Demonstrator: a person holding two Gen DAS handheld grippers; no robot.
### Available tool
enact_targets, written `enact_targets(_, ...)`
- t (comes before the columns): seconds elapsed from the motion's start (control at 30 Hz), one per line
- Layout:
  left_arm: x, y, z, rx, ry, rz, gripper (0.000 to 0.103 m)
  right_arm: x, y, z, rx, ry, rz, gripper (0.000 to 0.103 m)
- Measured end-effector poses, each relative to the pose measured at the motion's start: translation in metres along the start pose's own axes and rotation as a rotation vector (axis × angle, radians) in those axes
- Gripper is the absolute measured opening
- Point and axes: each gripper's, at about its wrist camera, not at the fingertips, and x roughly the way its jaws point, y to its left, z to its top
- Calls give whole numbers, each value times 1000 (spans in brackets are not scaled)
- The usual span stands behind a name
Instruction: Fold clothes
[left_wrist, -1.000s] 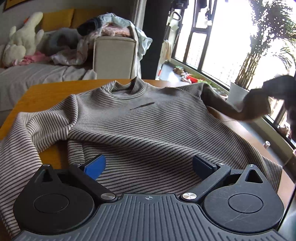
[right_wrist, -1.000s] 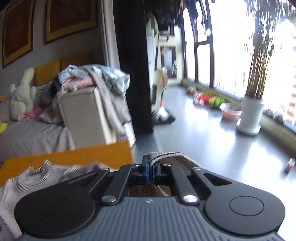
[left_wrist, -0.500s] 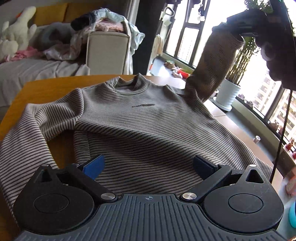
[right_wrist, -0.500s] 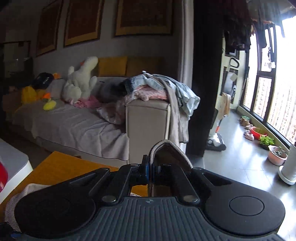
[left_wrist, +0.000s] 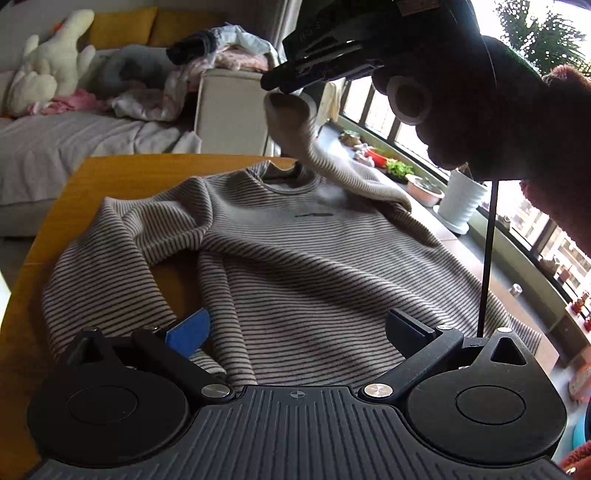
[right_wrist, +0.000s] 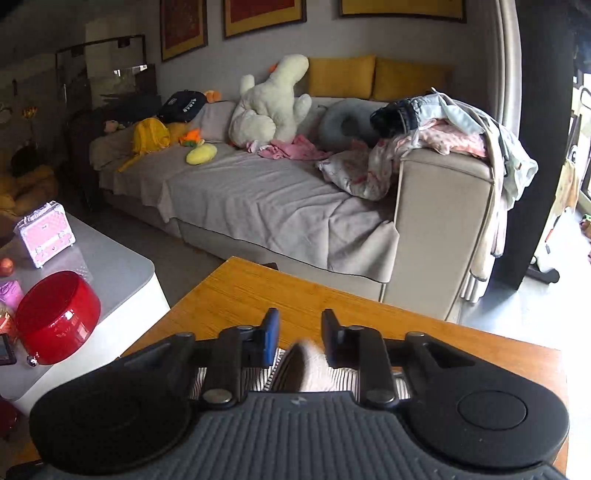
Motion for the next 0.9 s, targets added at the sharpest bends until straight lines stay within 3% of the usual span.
enact_targets(0.17, 5, 2, -2, -16, 15, -6, 103, -14, 3, -2, 4, -24, 4, 38)
enact_targets(0.27, 1, 4, -2, -3, 5, 4, 103, -17, 10, -24, 22, 33, 49, 38)
enact_targets(0.33, -6, 13, 1, -14, -13, 50, 103, -20, 16, -49, 51, 79, 101, 38)
enact_targets(0.47, -20, 49, 14, -109, -41, 156, 103, -30, 25, -105, 222, 179, 197, 31)
enact_targets(0.57, -28, 75, 26, -190, -61, 185, 103, -30, 38, -140, 376, 293, 381, 30)
enact_targets(0.63, -34, 84, 34, -213, -84, 198, 103, -28, 51, -157, 435, 354, 459, 30)
enact_targets(0.9, -46, 83, 43, -227, -123, 205, 103, 12, 73, -173, 677, 396, 468, 33)
